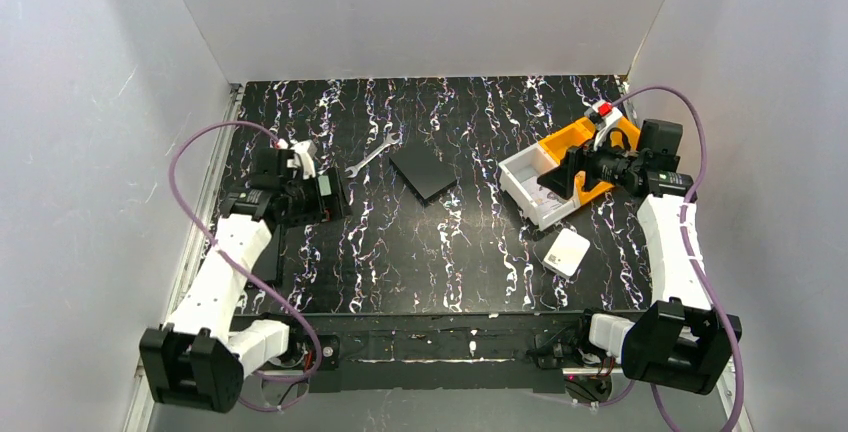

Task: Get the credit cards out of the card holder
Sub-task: Move the card holder to the center of the board.

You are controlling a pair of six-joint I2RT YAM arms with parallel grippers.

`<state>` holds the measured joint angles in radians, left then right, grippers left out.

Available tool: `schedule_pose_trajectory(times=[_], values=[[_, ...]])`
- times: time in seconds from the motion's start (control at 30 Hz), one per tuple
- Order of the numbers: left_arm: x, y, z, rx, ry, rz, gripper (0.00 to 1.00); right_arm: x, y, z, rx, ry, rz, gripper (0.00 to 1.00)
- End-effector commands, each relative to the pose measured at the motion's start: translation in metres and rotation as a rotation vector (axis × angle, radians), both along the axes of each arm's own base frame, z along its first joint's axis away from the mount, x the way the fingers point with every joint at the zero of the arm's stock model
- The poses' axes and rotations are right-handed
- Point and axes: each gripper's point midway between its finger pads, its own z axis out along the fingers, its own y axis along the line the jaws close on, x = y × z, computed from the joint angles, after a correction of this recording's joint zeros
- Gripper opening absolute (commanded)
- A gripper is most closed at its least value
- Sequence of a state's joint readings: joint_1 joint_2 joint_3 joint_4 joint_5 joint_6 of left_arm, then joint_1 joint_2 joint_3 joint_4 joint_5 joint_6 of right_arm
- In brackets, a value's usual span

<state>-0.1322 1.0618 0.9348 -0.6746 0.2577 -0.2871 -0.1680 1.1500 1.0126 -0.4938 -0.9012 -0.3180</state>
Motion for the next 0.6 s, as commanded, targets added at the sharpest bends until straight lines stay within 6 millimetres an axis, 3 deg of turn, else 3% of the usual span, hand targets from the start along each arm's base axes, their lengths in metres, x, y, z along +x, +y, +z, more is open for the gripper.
schedule_pose_trajectory(times=[0.0, 0.2, 0.43, 0.57], values=[[0.032, 0.010, -0.005, 0.122, -0.049, 0.009, 0.93, 0.007, 0.008, 0.012, 0.043, -0.098, 0.073, 0.98], [0.070, 0.033, -0.038, 0.285, -0.020, 0.043, 0.78, -0.001, 0.018, 0.001, 0.112, -0.111, 0.115, 0.98], [0.102, 0.051, -0.050, 0.411, -0.006, 0.061, 0.63, -0.018, 0.022, 0.003, 0.114, -0.195, 0.111, 0.98], [0.113, 0.056, -0.062, 0.460, 0.044, 0.051, 0.52, -0.017, 0.021, 0.003, 0.109, -0.199, 0.102, 0.98]])
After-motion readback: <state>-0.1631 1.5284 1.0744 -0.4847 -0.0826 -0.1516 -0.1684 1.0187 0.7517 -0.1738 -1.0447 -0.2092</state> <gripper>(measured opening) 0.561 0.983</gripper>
